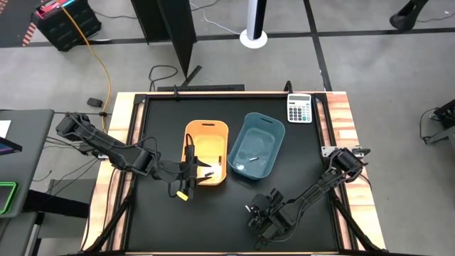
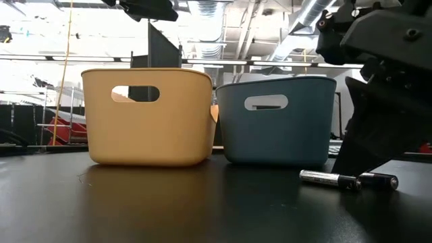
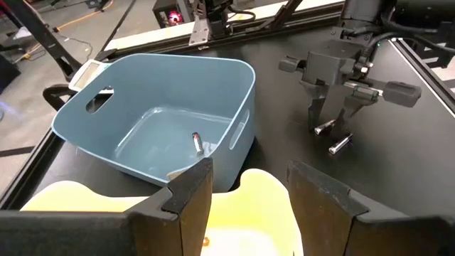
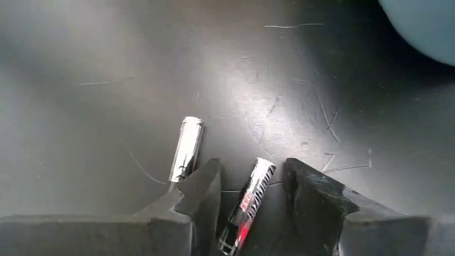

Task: Sort batteries
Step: Put the right silver battery in the blue bin, then put the top silver battery in the blue bin

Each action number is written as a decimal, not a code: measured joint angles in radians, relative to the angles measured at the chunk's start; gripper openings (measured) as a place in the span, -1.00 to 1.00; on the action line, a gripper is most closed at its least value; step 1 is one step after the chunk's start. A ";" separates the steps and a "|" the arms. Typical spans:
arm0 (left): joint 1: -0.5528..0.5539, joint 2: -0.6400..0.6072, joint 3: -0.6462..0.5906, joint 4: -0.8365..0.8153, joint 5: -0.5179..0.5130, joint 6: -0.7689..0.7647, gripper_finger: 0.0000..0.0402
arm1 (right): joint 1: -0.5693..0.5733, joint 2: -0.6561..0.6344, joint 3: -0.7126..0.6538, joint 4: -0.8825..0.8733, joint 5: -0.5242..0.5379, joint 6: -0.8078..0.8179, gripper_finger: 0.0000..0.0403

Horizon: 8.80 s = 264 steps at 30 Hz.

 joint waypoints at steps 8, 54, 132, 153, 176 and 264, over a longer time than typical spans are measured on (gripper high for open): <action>0.000 0.000 0.000 -0.008 0.000 0.000 -0.14 | -0.001 0.000 0.001 -0.022 -0.045 -0.004 -0.51; 0.000 0.000 0.000 -0.013 0.000 0.000 -0.14 | 0.003 -0.009 -0.002 -0.037 -0.006 -0.077 -0.92; 0.000 0.000 -0.001 -0.014 0.000 -0.012 -0.14 | -0.018 0.000 0.042 -0.018 -0.224 -0.316 -0.99; 0.000 0.000 -0.001 -0.016 0.000 -0.012 -0.14 | -0.013 -0.004 0.043 -0.047 -0.169 -0.324 -0.99; 0.000 0.000 -0.001 -0.016 0.000 -0.012 -0.14 | -0.006 -0.003 0.142 -0.171 -0.127 -0.374 -0.99; -0.002 0.000 0.000 0.006 0.029 -0.010 -0.14 | -0.933 -0.808 -0.754 -0.014 -0.482 -0.786 0.02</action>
